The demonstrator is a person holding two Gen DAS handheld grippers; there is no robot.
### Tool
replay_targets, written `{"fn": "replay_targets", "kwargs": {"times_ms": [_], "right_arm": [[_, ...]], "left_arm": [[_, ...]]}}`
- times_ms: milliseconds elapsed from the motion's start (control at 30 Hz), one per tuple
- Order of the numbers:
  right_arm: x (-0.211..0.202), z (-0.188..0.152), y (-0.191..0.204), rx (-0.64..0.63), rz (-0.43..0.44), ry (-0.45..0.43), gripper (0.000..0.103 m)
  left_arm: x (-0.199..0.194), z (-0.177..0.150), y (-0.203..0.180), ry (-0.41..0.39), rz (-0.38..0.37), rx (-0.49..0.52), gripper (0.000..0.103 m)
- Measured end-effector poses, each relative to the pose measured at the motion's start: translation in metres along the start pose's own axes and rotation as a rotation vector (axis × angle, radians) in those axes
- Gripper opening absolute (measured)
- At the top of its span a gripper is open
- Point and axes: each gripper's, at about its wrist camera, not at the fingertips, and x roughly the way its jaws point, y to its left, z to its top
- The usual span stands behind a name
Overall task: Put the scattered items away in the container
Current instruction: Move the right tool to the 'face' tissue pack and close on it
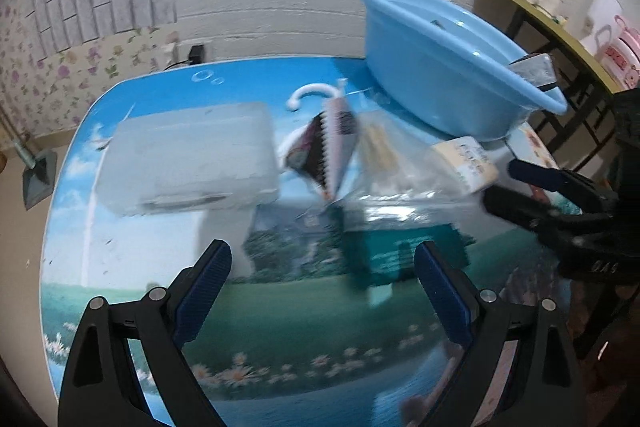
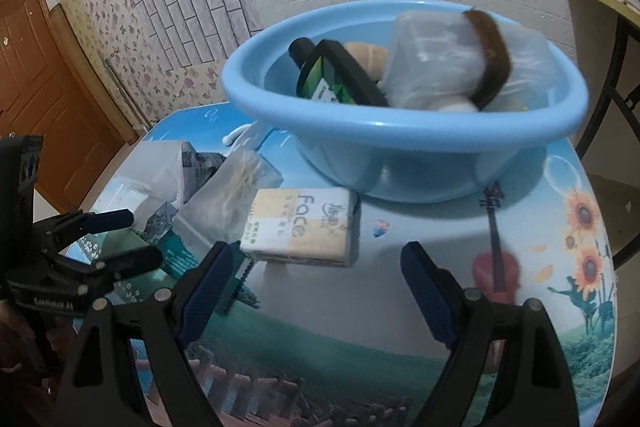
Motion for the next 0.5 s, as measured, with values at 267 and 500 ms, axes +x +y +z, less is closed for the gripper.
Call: {"fn": "replay_targets", "kwargs": {"times_ms": [267,500], "right_arm": [[0.015,0.005,0.006,-0.002,-0.016,0.021,0.087],[0.022,0.005,0.011,-0.018,-0.001,0.013,0.078]], "left_arm": [[0.004,0.015,-0.013,-0.025,-0.108,-0.005,0.093],[0.009,0.016,-0.026,-0.023,-0.114,0.038,0.093]]}}
